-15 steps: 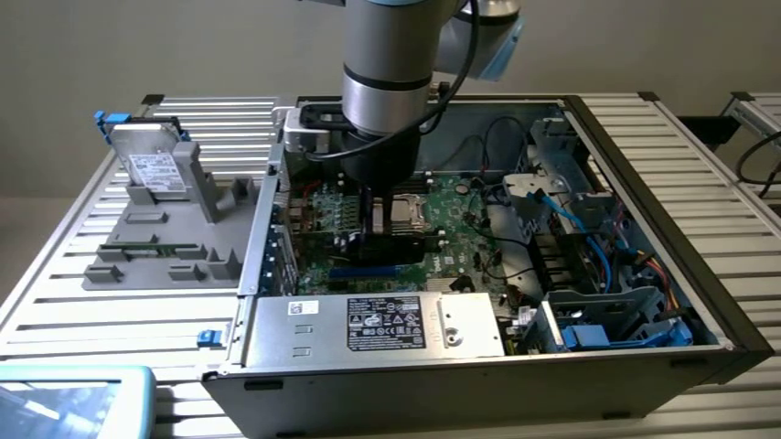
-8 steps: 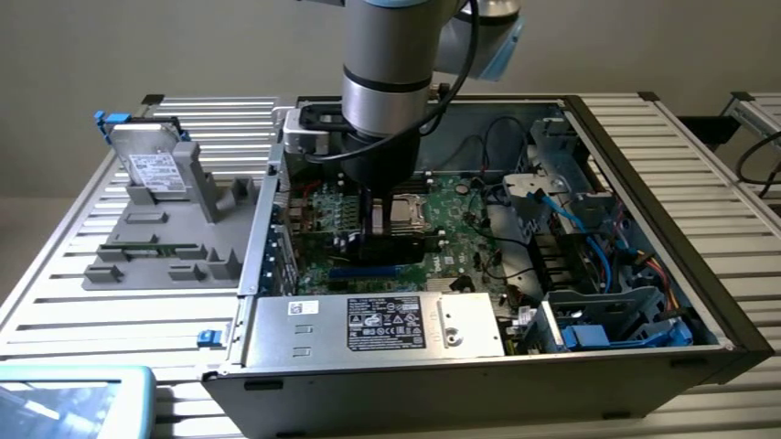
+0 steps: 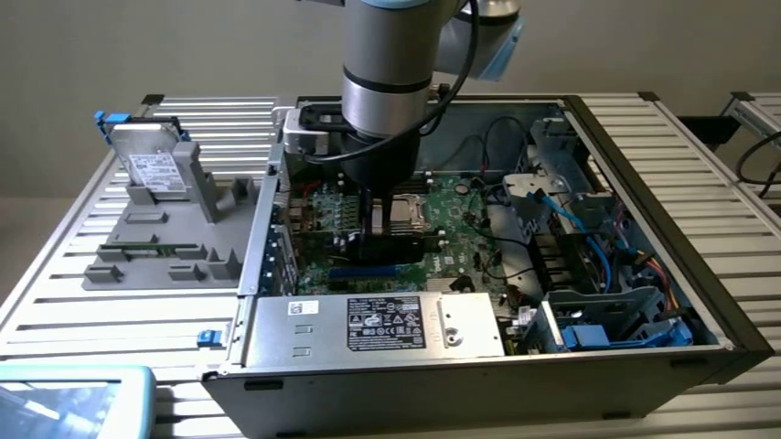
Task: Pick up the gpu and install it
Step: 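Insert the gpu into the slot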
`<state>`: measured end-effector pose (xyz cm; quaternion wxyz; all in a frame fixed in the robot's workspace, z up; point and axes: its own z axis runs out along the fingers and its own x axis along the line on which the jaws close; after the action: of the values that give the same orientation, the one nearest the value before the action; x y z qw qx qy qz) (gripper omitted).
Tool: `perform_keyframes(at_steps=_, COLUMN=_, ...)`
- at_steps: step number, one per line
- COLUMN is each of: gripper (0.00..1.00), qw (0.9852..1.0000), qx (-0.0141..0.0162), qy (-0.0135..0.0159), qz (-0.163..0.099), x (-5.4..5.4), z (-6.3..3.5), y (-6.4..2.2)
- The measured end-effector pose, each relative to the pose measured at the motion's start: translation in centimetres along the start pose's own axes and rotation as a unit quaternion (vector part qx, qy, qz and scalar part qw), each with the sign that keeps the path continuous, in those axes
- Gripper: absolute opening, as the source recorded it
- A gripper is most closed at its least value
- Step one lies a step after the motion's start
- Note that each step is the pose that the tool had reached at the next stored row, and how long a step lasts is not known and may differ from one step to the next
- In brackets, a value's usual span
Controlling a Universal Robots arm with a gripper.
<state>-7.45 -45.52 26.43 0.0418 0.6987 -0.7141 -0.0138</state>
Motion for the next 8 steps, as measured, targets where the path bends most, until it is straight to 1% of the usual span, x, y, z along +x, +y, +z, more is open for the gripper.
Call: perform_keyframes(at_steps=8, gripper=0.28, qw=1.0, qx=-0.0002, qy=0.0001, qz=0.0, x=-0.08, z=0.07, y=0.07)
